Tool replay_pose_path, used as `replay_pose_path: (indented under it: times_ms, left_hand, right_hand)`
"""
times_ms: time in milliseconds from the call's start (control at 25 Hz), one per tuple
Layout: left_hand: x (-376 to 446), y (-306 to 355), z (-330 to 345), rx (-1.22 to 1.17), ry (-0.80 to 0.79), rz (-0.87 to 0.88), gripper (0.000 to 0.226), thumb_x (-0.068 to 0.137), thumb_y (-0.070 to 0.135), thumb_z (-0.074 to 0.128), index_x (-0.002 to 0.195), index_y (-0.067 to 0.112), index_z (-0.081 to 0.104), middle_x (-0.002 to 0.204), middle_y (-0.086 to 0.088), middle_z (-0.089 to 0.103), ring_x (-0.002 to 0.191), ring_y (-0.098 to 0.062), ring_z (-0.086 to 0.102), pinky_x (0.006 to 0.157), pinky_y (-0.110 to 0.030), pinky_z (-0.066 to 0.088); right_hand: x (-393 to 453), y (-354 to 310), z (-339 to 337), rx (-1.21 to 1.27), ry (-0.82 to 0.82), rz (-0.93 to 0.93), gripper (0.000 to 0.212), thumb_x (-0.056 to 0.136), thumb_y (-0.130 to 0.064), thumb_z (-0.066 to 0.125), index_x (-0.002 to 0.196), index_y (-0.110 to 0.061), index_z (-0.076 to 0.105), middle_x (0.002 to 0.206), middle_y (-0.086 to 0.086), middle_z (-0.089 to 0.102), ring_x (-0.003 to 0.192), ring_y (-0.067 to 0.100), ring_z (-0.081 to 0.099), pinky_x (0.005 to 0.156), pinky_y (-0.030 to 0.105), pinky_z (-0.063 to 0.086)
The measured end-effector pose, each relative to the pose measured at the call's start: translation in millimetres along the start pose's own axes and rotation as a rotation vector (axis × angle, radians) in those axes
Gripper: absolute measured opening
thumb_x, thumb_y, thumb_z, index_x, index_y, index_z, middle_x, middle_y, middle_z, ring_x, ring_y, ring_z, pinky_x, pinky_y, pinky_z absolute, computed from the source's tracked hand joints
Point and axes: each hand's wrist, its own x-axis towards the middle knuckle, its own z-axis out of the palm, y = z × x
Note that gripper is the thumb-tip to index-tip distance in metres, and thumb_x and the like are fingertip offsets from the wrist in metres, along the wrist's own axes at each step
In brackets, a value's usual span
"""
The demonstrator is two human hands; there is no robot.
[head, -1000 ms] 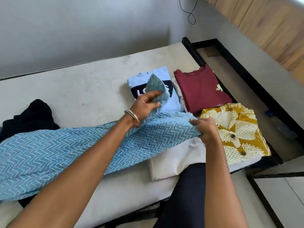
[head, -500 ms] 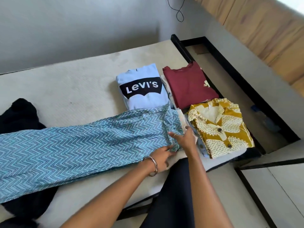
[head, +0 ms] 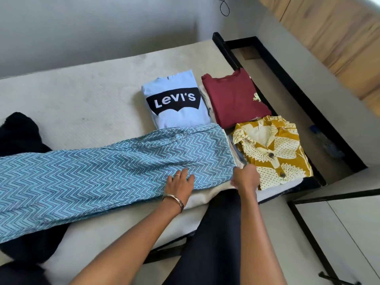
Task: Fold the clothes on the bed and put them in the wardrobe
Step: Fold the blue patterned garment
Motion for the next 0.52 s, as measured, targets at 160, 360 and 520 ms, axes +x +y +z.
replay_pose_path:
  times_ms: [160, 360, 520]
  left_hand:
    - [-9, -6, 3, 0.099, 0.066, -0.018, 0.027, 0.087, 0.014, 0.053, 0.112, 0.014, 0.063, 0.113, -0.011, 0.058, 0.107, -0.035, 0.057, 0.077, -0.048, 0.052]
    - [-6, -20, -7, 0.071, 0.090, 0.073, 0.013, 0.084, 0.007, 0.056, 0.094, 0.005, 0.065, 0.087, -0.011, 0.065, 0.079, -0.032, 0.067, 0.056, -0.037, 0.055]
    - [-5, -28, -13, -0.187, 0.153, 0.005, 0.024, 0.096, 0.025, 0.045, 0.106, 0.010, 0.060, 0.102, -0.011, 0.062, 0.094, -0.033, 0.062, 0.069, -0.039, 0.052]
  right_hand:
    - [-31, -4, 36, 0.437, -0.451, 0.288, 0.010, 0.093, 0.001, 0.054, 0.100, 0.006, 0.049, 0.080, 0.025, 0.059, 0.047, 0.033, 0.064, 0.042, 0.033, 0.053]
    - [-48, 12, 83, 0.644, -0.415, 0.429, 0.012, 0.093, -0.003, 0.056, 0.103, 0.003, 0.057, 0.087, 0.018, 0.052, 0.061, 0.031, 0.052, 0.089, 0.054, 0.053]
    - [-55, 9, 92, 0.980, -0.550, 0.524, 0.039, 0.082, -0.020, 0.075, 0.114, -0.004, 0.061, 0.115, 0.033, 0.058, 0.113, 0.042, 0.061, 0.063, 0.046, 0.061]
